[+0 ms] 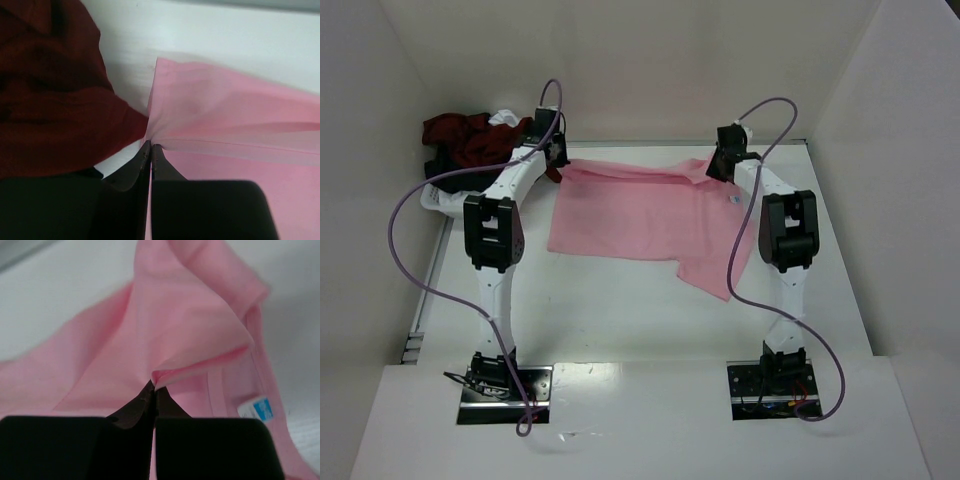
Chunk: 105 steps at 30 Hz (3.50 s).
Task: Fold and stack the t-shirts
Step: Fold the flattened tshirt in 1/3 of the way
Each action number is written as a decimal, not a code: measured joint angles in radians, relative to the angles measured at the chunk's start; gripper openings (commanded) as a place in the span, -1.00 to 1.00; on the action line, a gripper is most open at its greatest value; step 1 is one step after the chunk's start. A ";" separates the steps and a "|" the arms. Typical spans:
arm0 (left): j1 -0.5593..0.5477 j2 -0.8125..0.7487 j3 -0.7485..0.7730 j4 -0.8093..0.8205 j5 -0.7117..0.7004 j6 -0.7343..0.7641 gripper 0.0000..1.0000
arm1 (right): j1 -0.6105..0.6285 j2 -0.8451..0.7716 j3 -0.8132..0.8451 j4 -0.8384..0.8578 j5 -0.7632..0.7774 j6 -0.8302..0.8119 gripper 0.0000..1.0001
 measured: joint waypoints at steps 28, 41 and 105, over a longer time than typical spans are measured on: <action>0.001 -0.231 -0.401 -0.007 0.027 0.134 0.76 | 0.000 -0.423 -0.576 0.052 -0.144 0.122 0.72; 0.002 -0.207 -0.225 0.054 0.167 0.073 0.57 | -0.027 -0.280 -0.237 0.077 -0.055 0.013 0.48; 0.065 0.195 0.070 -0.016 0.331 -0.050 -0.56 | -0.038 0.201 0.199 -0.130 -0.071 -0.213 -1.00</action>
